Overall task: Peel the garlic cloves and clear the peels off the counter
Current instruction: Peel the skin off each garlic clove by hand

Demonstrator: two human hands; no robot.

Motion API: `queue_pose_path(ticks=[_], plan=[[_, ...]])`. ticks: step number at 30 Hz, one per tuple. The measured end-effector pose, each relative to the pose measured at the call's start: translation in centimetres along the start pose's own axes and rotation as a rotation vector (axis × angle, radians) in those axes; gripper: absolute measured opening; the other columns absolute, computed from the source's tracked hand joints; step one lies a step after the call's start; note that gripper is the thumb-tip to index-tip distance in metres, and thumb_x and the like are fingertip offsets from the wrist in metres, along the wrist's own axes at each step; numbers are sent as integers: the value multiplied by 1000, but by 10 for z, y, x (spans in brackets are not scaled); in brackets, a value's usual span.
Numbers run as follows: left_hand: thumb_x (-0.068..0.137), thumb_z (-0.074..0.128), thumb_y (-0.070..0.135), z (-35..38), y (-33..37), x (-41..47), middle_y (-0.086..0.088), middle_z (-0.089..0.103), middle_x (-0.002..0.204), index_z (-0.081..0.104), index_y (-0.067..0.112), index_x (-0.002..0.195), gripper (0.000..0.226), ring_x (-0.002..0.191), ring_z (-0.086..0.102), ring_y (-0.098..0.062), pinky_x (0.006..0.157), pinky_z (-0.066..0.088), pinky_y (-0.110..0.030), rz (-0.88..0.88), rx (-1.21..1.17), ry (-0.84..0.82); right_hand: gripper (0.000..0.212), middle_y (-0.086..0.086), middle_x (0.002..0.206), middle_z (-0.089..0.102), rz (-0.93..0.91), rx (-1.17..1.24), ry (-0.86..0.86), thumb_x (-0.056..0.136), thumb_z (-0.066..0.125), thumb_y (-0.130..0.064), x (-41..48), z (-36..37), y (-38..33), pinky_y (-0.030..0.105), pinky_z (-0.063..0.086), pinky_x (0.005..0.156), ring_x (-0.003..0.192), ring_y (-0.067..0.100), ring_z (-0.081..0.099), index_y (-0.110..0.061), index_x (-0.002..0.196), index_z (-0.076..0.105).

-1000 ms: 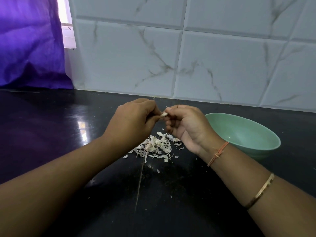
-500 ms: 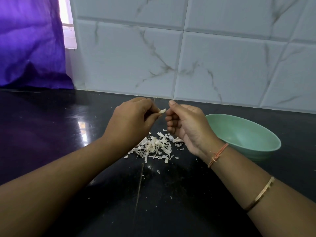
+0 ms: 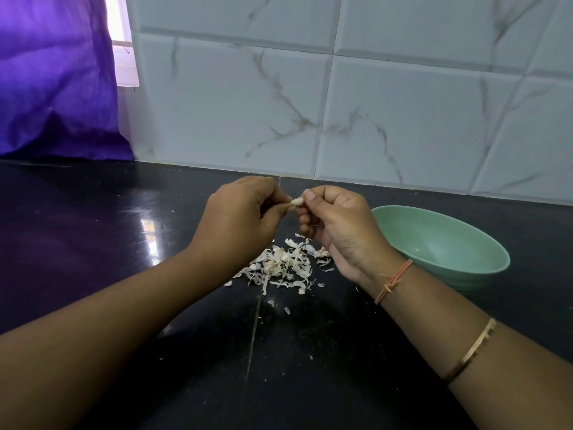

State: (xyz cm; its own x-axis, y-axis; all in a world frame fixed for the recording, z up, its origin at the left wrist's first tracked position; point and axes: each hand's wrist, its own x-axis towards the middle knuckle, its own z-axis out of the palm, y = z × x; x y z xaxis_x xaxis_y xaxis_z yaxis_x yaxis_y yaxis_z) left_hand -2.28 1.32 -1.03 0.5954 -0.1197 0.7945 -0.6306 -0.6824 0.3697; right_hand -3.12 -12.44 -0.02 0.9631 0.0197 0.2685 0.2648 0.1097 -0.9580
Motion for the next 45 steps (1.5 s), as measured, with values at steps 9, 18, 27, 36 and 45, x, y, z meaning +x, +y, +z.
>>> queue_pose_path(ticks=[9,18,27,36,45], plan=[[79,72,21,3,3,-2,7,64,65,66,23,72,9,60,56,-7,55,43,-18,-129,-226,-22,28,-1,59,42,121,23,24,98,46,-17,1,1,-2,16,38,42,43,3,37,-10,72,53],[82,66,9,5,3,1,8,65,54,66,15,71,12,53,59,-4,59,54,-17,-393,-641,-80,15,3,63,59,-27,-175,91,82,66,-1,0,-3,3,24,50,54,53,12,55,-10,74,58],[78,71,17,5,1,0,12,66,58,65,27,67,16,54,60,-2,60,53,-17,-316,-473,-67,23,5,69,60,-87,-184,72,88,63,-25,-2,-2,-1,21,47,52,62,7,54,-10,71,63],[79,69,8,6,4,2,7,66,55,67,16,73,11,54,60,-2,57,52,-16,-361,-603,-89,15,4,64,60,-78,-124,48,88,59,-5,2,-2,1,16,48,53,54,5,52,-8,74,63],[85,60,6,7,5,4,3,64,52,63,6,71,14,50,58,-4,54,52,-16,-496,-832,-133,17,-2,67,61,-237,-275,52,87,61,-5,4,-4,1,23,50,62,58,5,53,-15,73,62]])
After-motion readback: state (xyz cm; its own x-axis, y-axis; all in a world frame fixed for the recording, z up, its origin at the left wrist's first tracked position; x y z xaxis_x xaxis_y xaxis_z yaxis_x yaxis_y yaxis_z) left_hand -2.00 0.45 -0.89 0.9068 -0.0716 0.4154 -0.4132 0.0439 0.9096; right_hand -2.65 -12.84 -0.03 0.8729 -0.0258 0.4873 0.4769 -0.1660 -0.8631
